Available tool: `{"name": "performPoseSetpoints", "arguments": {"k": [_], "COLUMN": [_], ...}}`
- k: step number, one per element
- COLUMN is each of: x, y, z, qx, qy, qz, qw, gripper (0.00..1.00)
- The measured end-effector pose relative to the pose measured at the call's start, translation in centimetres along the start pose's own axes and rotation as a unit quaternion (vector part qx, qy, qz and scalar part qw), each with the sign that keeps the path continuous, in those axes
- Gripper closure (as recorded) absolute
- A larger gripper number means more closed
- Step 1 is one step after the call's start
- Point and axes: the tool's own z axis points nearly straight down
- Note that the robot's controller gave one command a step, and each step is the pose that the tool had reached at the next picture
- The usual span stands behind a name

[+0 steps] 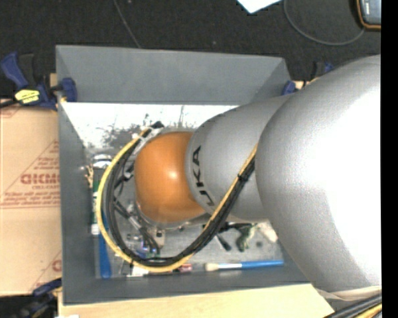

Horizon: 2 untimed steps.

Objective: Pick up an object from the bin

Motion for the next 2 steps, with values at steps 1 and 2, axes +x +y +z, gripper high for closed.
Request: {"name": "performPoseSetpoints", "arguments": {"k": [1,2], "x": [-0.27,-0.10], "y": [-1.00,-0.05], "z": [5.53,5.67], "qx": [-0.002,-0.002], "qy": [-0.0065,-0.0026], "qz": [-0.033,0.105], "qw": [0.9994,0.9945], "gripper": [0.00,1.00]}}
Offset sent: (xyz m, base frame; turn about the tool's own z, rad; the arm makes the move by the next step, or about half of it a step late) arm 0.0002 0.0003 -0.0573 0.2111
